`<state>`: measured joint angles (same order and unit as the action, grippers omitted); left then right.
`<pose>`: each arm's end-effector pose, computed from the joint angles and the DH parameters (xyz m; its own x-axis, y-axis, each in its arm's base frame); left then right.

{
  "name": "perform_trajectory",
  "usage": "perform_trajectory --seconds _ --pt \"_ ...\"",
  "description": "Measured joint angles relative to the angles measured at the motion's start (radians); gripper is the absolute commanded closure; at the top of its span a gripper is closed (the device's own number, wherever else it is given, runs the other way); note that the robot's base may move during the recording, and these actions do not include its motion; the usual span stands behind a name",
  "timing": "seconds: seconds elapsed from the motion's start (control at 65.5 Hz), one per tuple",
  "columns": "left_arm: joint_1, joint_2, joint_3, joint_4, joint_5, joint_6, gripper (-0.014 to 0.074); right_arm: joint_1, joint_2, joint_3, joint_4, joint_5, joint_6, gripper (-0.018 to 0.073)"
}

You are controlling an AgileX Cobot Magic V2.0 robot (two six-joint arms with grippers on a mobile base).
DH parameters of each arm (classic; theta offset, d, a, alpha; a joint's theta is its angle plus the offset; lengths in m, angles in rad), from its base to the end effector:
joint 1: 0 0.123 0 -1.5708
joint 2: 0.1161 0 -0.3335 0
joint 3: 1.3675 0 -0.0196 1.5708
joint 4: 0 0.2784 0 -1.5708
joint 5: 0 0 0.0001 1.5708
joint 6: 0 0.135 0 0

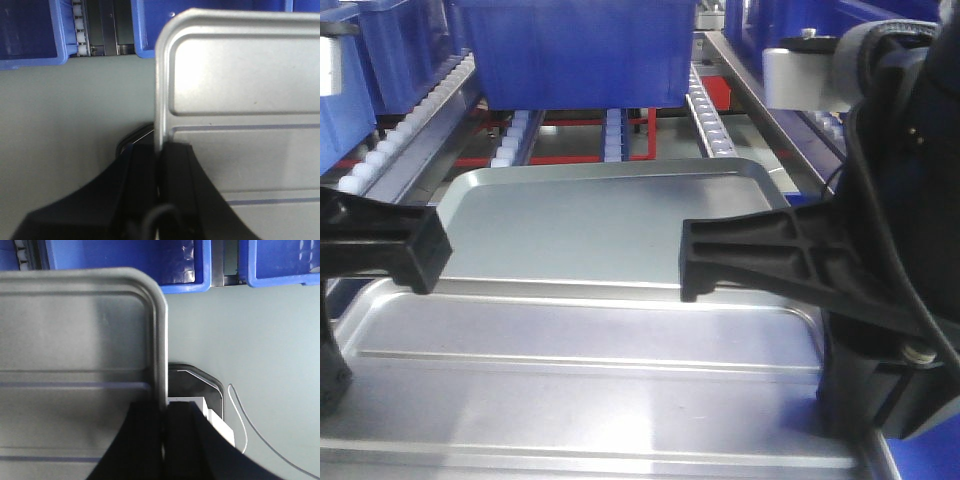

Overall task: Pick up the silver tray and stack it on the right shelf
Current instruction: 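Hold the tray while the base approaches the shelf with another tray, then lower the held tray with both grippers onto the tray on the shelf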

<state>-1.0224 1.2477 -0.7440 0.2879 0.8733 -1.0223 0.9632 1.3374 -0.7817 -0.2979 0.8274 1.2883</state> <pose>0.1466 -0.1836 0.2288 -0.9264 0.1294 -0.3536 0.1680 0.9825 -0.0806 0.1705 0.1941 0.2199 -0.9320 0.1708 -0.3198 0.1238 0.9790 0.1621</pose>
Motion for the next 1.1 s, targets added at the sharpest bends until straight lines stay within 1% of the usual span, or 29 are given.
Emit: perform_trajectory --seconds 0.198,0.275,0.336,0.412,0.503,0.671,0.809,0.961,1.098 --pt "0.000 0.000 0.000 0.008 -0.006 0.000 0.0697 0.000 0.000 0.000 -0.020 -0.002 0.000 0.0490" --pt "0.017 0.000 0.000 0.002 -0.015 0.000 0.0697 -0.009 0.000 -0.002 -0.022 -0.004 -0.011 0.0490" --pt "0.041 0.000 0.000 -0.005 -0.028 0.016 0.0697 -0.022 0.000 -0.014 -0.022 -0.006 -0.037 0.0490" --pt "0.077 0.000 0.000 -0.015 -0.057 0.064 0.0697 -0.043 0.000 -0.036 -0.022 -0.008 -0.086 0.0490" --pt "0.128 0.006 -0.013 -0.043 -0.098 0.144 0.0697 -0.076 0.002 -0.066 -0.018 -0.003 -0.145 0.0490" --pt "0.234 0.073 -0.076 -0.080 -0.143 0.266 0.0696 -0.166 0.057 -0.146 -0.010 -0.001 -0.234 0.0490" --pt "0.312 0.158 -0.154 -0.126 -0.180 0.386 0.0696 -0.240 0.141 -0.228 0.005 0.007 -0.358 0.0491" --pt "0.377 0.264 -0.253 -0.142 -0.190 0.459 0.0696 -0.321 0.238 -0.320 0.031 -0.009 -0.455 0.0491" --pt "0.417 0.351 -0.338 -0.142 -0.205 0.494 0.0696 -0.387 0.322 -0.403 0.063 -0.019 -0.541 0.0491"
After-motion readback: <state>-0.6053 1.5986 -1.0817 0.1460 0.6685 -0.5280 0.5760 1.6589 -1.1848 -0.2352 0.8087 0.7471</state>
